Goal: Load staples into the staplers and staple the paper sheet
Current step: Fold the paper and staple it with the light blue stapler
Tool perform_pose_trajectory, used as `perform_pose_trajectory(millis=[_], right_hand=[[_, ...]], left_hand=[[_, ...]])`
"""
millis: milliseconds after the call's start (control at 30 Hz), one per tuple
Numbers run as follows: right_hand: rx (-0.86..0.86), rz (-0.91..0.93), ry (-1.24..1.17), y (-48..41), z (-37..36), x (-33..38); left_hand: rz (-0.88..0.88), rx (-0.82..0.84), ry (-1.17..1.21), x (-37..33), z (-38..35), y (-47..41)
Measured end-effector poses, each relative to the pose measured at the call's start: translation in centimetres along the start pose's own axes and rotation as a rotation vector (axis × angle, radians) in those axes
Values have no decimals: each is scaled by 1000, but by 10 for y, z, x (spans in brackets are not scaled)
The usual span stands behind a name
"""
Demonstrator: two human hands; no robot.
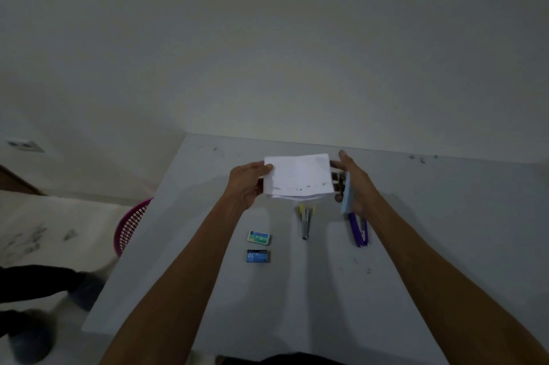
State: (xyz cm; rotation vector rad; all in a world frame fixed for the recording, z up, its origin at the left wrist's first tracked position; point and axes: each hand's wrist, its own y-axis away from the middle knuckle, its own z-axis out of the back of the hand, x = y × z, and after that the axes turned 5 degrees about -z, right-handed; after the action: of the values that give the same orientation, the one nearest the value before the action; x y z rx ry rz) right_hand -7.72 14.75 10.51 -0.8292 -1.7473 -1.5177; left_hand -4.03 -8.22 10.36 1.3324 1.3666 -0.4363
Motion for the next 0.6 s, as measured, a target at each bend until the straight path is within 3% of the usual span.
perform_pose_trajectory(millis=[200,433,600], right_hand=[[100,10,206,2,5,-11],[88,24,127,0,5,-7],[0,-35,20,1,2,-5]], left_hand=[[-37,1,-17,0,-4,1],[164,118,-153,8,-2,13],[140,100,-148,12,-2,13]])
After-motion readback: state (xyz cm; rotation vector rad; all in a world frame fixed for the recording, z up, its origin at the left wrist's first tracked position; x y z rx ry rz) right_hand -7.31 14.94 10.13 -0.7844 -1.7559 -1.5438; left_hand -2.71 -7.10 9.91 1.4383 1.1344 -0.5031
